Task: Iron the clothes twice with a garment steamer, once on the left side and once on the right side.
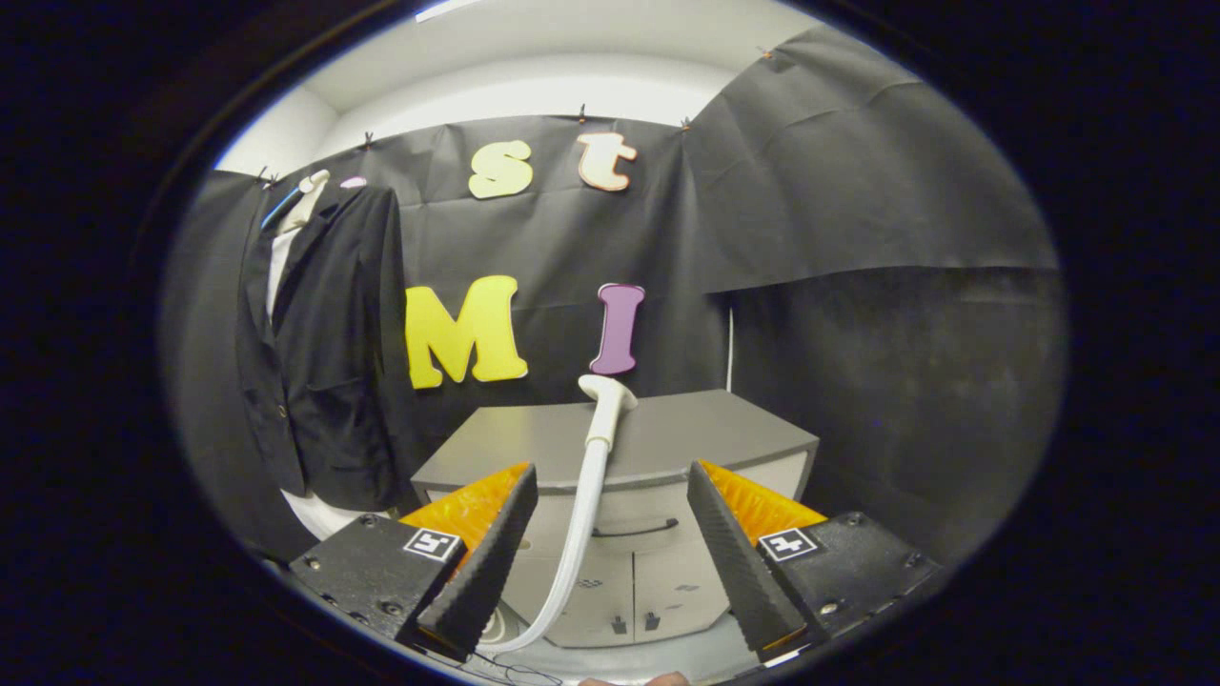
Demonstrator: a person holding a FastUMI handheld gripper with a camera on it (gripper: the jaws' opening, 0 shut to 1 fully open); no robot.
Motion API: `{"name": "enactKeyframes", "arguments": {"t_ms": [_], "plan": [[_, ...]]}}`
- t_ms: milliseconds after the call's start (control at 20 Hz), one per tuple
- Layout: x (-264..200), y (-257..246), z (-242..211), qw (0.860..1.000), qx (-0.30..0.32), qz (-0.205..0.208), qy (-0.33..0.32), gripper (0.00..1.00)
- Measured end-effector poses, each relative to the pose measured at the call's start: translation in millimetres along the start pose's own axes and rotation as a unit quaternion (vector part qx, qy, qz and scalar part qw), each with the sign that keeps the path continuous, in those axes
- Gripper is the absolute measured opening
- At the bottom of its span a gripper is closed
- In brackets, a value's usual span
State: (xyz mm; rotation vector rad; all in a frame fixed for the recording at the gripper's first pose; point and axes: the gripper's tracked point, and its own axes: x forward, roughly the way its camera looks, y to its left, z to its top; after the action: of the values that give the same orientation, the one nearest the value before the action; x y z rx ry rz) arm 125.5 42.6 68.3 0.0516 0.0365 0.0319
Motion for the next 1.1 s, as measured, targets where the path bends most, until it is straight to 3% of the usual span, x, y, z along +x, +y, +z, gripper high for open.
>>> {"name": "enactKeyframes", "arguments": {"t_ms": [300, 700, 1100], "plan": [[106, 1, 41, 0.999, 0.000, 0.033, 0.000, 0.99], [215, 4, 13, 0.988, 0.031, 0.072, 0.133, 0.98], [271, -9, -25, 0.971, 0.028, 0.039, 0.236, 0.95]]}}
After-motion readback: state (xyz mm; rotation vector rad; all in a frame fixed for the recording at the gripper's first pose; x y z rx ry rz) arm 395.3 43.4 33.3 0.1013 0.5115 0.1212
